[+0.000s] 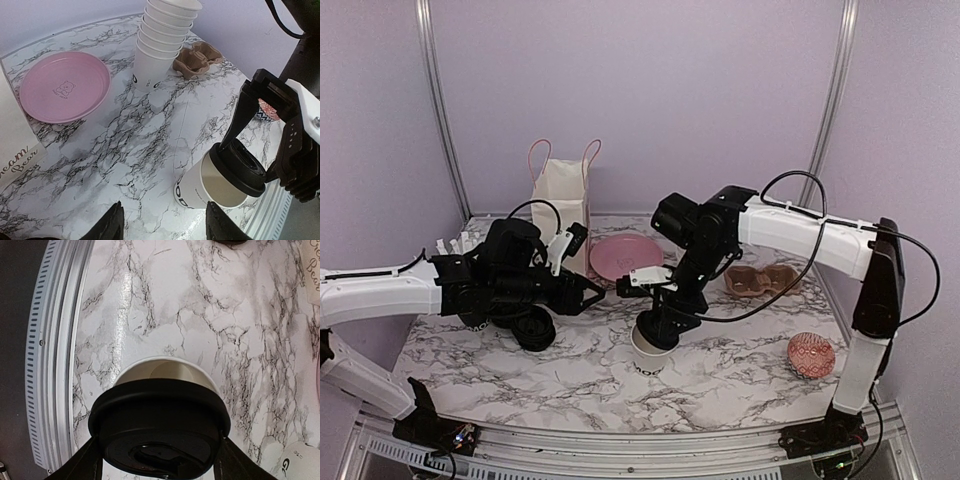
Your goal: Pack the takeout coffee
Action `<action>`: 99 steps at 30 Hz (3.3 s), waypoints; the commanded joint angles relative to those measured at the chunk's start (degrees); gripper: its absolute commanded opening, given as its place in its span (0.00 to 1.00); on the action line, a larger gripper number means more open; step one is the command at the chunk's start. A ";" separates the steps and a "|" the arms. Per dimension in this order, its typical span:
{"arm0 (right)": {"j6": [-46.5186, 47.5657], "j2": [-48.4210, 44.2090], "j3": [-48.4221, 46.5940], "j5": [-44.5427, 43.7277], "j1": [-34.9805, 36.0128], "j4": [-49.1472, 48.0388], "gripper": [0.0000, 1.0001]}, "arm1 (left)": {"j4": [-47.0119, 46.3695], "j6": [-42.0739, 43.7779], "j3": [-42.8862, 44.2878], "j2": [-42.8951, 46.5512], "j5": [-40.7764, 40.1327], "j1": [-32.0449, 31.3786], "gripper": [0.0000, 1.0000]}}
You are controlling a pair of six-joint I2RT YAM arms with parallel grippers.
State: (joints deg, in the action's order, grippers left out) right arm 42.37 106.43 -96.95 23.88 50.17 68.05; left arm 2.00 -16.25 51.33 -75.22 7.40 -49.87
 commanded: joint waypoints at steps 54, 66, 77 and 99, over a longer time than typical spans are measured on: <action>-20.02 -2.53 24.00 36.83 -17.98 -20.48 0.50 | -13.38 -33.86 -2.92 -12.28 17.38 -3.39 0.39; -18.91 0.35 22.36 37.88 -15.29 -18.61 0.49 | -13.21 -33.01 -2.74 -14.65 16.94 -3.40 0.36; -21.23 4.10 22.12 36.03 -15.10 -19.05 0.45 | -12.73 -33.27 -4.31 -19.60 15.84 -3.31 0.32; -16.12 0.74 16.71 36.94 -17.30 -12.51 0.56 | -11.89 -28.64 -3.16 -13.61 14.02 -2.96 0.45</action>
State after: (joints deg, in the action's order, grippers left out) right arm 22.22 110.34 -77.97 63.86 32.38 53.93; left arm -15.42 -48.86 47.51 -92.82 24.10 -52.10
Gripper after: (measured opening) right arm 0.521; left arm 0.409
